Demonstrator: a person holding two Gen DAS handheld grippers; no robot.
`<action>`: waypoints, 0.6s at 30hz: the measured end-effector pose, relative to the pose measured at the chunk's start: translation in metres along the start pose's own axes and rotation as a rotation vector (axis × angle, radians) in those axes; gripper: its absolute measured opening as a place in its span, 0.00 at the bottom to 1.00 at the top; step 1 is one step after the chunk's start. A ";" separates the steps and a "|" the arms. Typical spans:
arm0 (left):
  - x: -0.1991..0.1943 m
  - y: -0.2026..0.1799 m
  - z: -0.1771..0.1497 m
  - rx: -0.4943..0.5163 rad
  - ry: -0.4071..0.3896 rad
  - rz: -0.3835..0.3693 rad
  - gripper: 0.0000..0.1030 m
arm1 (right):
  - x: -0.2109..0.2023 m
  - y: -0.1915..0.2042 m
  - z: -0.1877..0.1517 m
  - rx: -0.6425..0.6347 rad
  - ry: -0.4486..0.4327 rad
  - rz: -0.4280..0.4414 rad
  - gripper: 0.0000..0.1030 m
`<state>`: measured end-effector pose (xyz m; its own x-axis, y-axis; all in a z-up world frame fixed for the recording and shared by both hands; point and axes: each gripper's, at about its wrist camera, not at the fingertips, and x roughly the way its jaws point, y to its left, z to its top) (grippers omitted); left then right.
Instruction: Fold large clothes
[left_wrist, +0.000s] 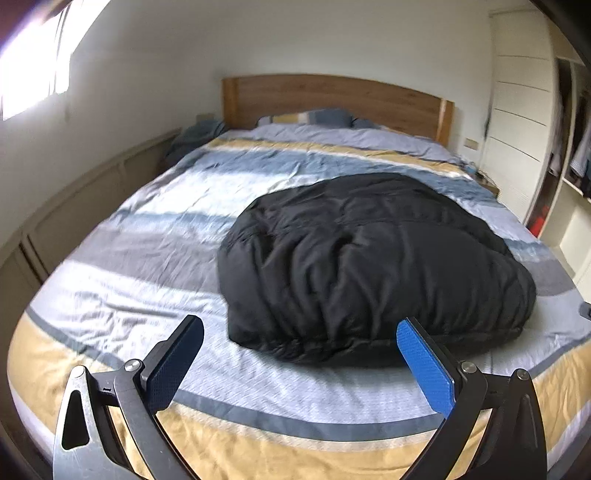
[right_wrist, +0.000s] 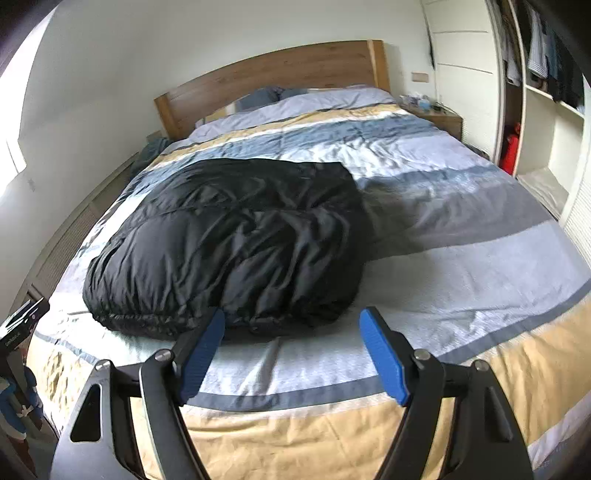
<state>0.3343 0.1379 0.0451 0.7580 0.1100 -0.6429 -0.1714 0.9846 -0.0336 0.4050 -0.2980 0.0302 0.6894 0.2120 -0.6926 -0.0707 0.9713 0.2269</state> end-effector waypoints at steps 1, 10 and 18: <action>0.005 0.009 0.001 -0.017 0.010 0.008 1.00 | 0.002 -0.007 0.003 0.020 0.002 -0.003 0.73; 0.058 0.088 0.021 -0.178 0.103 -0.008 1.00 | 0.048 -0.062 0.046 0.225 0.027 0.084 0.77; 0.134 0.142 0.044 -0.361 0.214 -0.204 0.99 | 0.131 -0.092 0.072 0.369 0.127 0.201 0.78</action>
<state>0.4394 0.2986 -0.0127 0.6588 -0.1489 -0.7375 -0.2690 0.8688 -0.4157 0.5531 -0.3670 -0.0320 0.5929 0.4264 -0.6831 0.0838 0.8110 0.5790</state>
